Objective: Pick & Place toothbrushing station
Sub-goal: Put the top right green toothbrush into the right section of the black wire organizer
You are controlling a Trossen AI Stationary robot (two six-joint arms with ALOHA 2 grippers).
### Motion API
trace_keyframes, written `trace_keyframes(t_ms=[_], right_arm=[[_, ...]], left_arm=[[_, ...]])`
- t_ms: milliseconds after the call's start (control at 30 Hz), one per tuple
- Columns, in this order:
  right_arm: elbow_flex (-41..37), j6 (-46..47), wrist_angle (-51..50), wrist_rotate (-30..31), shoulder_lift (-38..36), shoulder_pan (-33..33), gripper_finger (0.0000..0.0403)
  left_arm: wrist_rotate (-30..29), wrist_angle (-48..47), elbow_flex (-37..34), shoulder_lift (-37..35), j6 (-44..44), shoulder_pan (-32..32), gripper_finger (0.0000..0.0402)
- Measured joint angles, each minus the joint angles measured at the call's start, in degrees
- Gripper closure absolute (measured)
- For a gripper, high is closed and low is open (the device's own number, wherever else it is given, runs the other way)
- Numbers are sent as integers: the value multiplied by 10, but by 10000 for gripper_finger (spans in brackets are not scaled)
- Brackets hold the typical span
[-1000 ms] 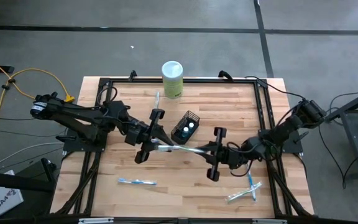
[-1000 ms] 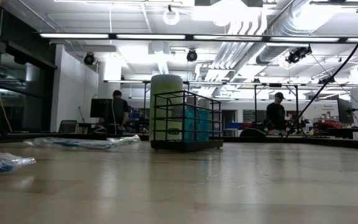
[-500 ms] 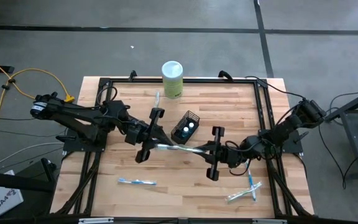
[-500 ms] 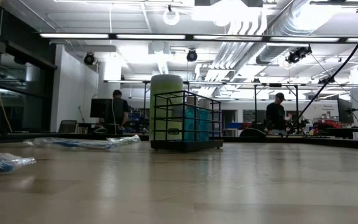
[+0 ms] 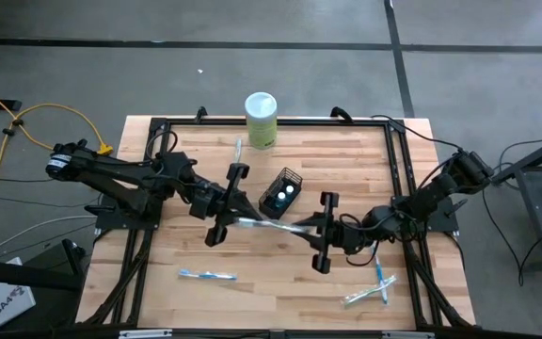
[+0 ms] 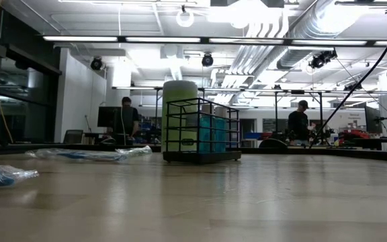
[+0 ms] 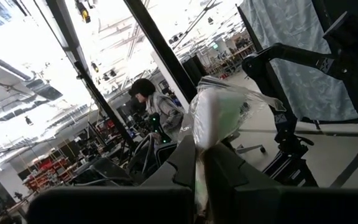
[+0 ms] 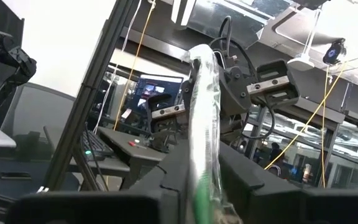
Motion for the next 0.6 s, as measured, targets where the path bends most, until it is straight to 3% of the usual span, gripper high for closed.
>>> trace_keyframes(t_ms=[600], right_arm=[[0, 32, -45, 124, 0, 1, 194]], left_arm=[[1, -4, 0, 0, -4, 0, 396]])
